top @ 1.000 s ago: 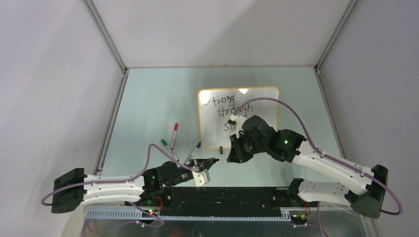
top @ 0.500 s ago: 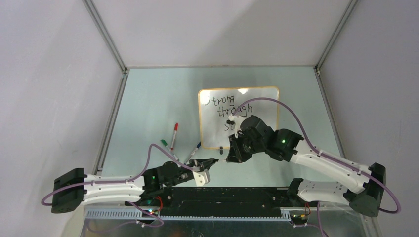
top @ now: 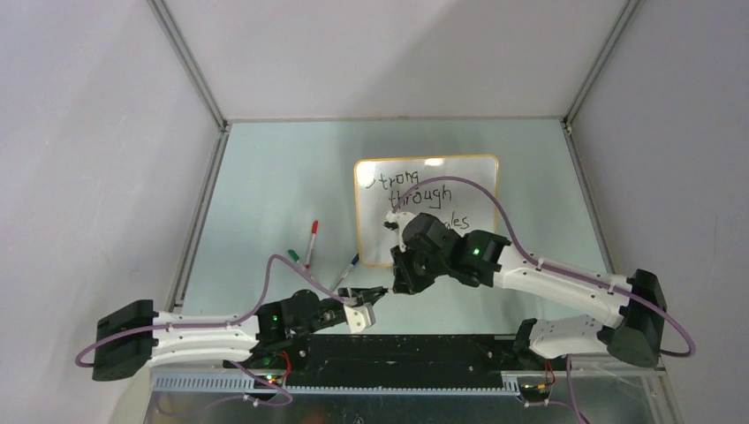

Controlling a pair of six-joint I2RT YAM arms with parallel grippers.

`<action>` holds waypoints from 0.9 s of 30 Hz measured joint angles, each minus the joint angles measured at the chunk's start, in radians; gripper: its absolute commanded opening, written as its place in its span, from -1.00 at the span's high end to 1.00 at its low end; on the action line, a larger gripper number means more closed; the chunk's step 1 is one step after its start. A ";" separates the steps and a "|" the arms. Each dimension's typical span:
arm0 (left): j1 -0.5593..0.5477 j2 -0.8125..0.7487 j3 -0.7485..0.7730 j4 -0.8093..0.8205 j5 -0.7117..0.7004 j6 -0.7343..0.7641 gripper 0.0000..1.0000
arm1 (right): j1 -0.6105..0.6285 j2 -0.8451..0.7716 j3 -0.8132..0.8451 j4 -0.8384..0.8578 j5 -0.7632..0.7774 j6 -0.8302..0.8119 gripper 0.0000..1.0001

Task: Write a sentence on the whiteboard
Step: Insert the whiteboard marker without the cap into the pen cap.

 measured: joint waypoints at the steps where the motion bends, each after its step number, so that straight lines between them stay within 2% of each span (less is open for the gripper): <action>1: 0.000 0.003 -0.006 0.010 -0.001 -0.018 1.00 | 0.014 0.014 0.015 -0.014 0.019 0.000 1.00; 3: 0.000 0.029 -0.017 0.051 -0.002 -0.055 1.00 | 0.037 0.044 0.049 -0.051 0.053 -0.003 1.00; 6: -0.015 0.148 -0.026 0.182 -0.026 -0.110 1.00 | 0.073 0.112 0.134 -0.154 0.120 -0.008 1.00; 12: -0.081 0.570 -0.009 0.597 -0.092 -0.173 1.00 | 0.109 0.222 0.228 -0.345 0.199 -0.009 1.00; 15: -0.124 0.767 0.062 0.720 -0.136 -0.180 1.00 | 0.117 0.257 0.242 -0.427 0.235 -0.008 1.00; 21: -0.182 0.946 0.160 0.784 -0.177 -0.205 1.00 | 0.140 0.309 0.234 -0.520 0.265 -0.004 1.00; 27: -0.229 1.080 0.192 0.787 -0.230 -0.248 1.00 | 0.156 0.412 0.177 -0.457 0.251 0.014 1.00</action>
